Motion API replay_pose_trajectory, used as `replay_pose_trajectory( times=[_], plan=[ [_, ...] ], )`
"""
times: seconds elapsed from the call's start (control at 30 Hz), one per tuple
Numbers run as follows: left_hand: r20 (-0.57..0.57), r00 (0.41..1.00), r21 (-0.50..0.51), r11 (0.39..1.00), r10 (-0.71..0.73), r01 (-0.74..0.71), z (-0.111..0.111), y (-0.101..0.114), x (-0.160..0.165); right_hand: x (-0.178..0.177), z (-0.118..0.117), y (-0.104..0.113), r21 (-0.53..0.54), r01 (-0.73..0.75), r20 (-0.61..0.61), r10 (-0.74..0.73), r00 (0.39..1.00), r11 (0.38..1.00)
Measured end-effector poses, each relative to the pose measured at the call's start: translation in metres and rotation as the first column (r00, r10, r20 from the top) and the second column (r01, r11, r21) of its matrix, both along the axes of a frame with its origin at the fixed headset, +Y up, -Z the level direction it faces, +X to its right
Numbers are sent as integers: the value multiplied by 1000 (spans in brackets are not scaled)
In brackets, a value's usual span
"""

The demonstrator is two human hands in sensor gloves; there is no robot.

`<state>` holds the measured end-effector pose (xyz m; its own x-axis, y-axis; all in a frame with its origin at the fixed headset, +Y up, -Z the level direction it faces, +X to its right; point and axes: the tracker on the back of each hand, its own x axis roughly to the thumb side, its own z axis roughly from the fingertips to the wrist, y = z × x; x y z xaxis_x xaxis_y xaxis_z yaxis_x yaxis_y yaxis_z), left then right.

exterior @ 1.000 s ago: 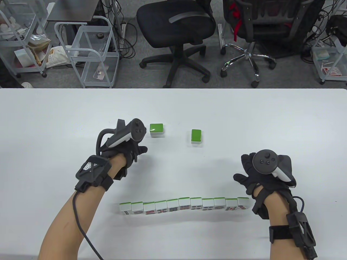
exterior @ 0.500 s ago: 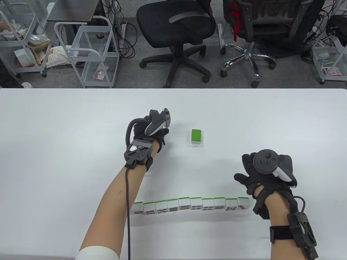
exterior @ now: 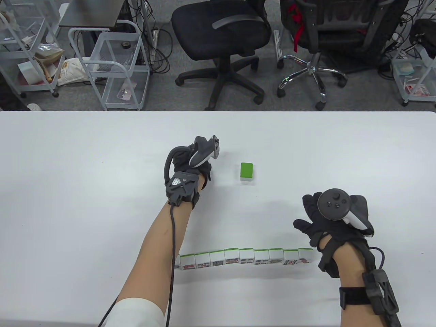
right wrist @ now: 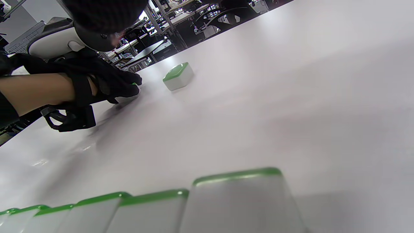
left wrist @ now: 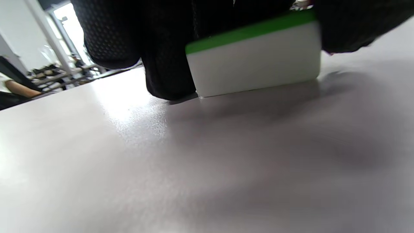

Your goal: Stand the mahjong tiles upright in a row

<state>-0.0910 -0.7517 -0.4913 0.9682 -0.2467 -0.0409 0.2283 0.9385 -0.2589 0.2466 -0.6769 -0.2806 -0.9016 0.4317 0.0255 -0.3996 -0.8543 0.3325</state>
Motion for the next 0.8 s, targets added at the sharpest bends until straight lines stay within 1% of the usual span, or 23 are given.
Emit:
replay_pose_trajectory(
  times=[0.07,0.1,0.17,0.23,0.3,0.47,0.6,0.7,0.77,0.8],
  plan=[
    [20,997,-22,997,73,-73,5,4,-4,0,1,1,3,4,-2,-4,1000,1000],
    [25,991,-37,991,131,-130,9,8,-10,0,1,2,7,8,-2,-8,1000,1000],
    [38,973,-90,970,229,-225,17,14,-21,0,2,2,11,13,-4,-13,1000,1000],
    [54,955,-136,950,291,-282,29,20,-33,-1,2,2,11,18,-7,-18,1000,1000],
    [69,946,-165,939,316,-301,42,25,-47,-2,2,1,8,19,-13,-19,1000,1000],
    [120,943,-230,932,312,-279,82,34,-90,-7,2,-1,-3,21,-27,-21,999,1000],
    [123,929,-313,902,348,-296,112,37,-125,-9,3,-2,-6,25,-35,-25,999,1000],
    [117,903,-434,839,414,-328,138,37,-150,-10,3,-4,-17,32,-41,-33,999,999],
    [132,879,-539,778,458,-324,159,35,-162,-10,3,-5,-25,32,-44,-33,998,999],
    [139,871,-562,762,471,-322,166,34,-165,-11,3,-5,-26,33,-44,-34,998,999]
  ],
)
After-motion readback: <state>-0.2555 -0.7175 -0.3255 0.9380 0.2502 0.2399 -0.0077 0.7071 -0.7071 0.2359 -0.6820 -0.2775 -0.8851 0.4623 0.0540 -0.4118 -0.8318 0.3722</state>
